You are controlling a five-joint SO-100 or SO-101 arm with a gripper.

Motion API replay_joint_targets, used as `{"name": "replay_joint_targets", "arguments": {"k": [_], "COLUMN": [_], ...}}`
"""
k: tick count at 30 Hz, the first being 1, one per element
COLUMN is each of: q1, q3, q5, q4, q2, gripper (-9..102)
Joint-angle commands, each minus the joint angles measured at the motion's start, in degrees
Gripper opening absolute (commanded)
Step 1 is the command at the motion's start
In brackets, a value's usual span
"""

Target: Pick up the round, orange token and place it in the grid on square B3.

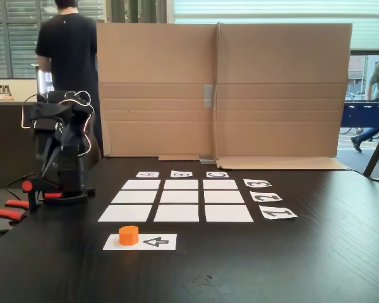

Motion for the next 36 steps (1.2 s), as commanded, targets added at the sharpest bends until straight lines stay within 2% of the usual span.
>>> {"name": "replay_joint_targets", "arguments": {"k": [1,4,9,14,23,26,36], "q1": [-1.1,-2.5,-6.2,-9.0,-12.6,-13.3,-16.7], "q3": [-9.4,-13.9,-18.8,-26.4,-34.2,-35.8,-43.8], "q5": [-0.4,-1.0,-1.9,-2.1,-4.3,-5.7,-8.4], "q4": [4.6,8.3,12.8,17.0,18.5,18.6,19.0], "q2": [-6.4,-11.3,-18.4,-24.9,-34.3,-37.4,-47.5], "gripper": [7,12,28,36,52,56,58]}}
